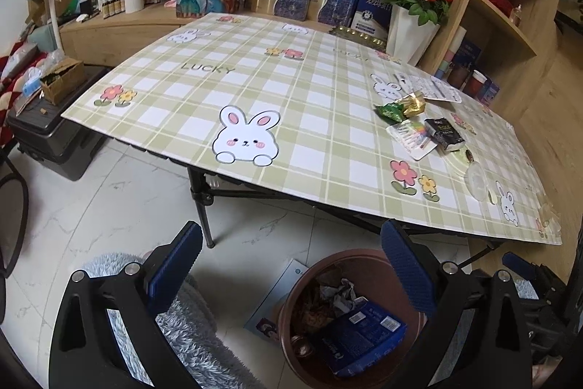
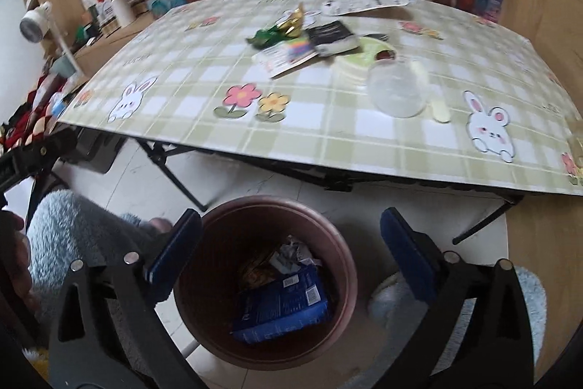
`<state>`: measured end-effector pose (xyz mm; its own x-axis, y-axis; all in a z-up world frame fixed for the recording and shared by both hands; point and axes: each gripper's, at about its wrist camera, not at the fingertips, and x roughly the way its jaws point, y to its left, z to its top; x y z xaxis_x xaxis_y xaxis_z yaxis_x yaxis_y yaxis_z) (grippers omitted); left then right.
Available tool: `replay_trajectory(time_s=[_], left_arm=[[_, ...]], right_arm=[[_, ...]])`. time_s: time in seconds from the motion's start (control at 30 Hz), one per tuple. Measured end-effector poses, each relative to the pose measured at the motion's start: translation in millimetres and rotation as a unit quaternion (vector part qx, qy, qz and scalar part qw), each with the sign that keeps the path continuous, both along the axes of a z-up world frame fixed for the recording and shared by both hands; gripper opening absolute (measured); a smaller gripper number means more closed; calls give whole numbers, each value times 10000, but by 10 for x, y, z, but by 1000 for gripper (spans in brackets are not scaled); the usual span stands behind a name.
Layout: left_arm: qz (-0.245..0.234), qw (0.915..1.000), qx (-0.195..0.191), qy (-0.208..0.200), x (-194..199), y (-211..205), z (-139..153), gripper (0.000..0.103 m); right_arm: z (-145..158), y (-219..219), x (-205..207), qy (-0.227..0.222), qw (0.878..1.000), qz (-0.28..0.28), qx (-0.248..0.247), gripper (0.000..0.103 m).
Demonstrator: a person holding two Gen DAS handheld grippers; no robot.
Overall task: Collect trash
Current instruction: 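Lower the blue pouch into the bin and open the right gripper, then move both grippers back over the table toward the remaining items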
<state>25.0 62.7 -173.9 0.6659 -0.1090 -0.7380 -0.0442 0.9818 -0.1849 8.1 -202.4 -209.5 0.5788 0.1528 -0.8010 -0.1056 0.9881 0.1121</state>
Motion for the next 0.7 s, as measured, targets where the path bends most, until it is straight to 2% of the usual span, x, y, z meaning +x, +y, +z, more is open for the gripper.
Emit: replay_trajectory(time_s=[0.43, 0.7], left_arm=[[-187, 9994, 28, -276, 3, -86, 50, 96], [-414, 9982, 196, -397, 91, -206, 68, 96]], right_arm=[[182, -175, 20, -430, 9986, 272, -173, 97], [181, -387, 148, -460, 9986, 93, -225, 97]])
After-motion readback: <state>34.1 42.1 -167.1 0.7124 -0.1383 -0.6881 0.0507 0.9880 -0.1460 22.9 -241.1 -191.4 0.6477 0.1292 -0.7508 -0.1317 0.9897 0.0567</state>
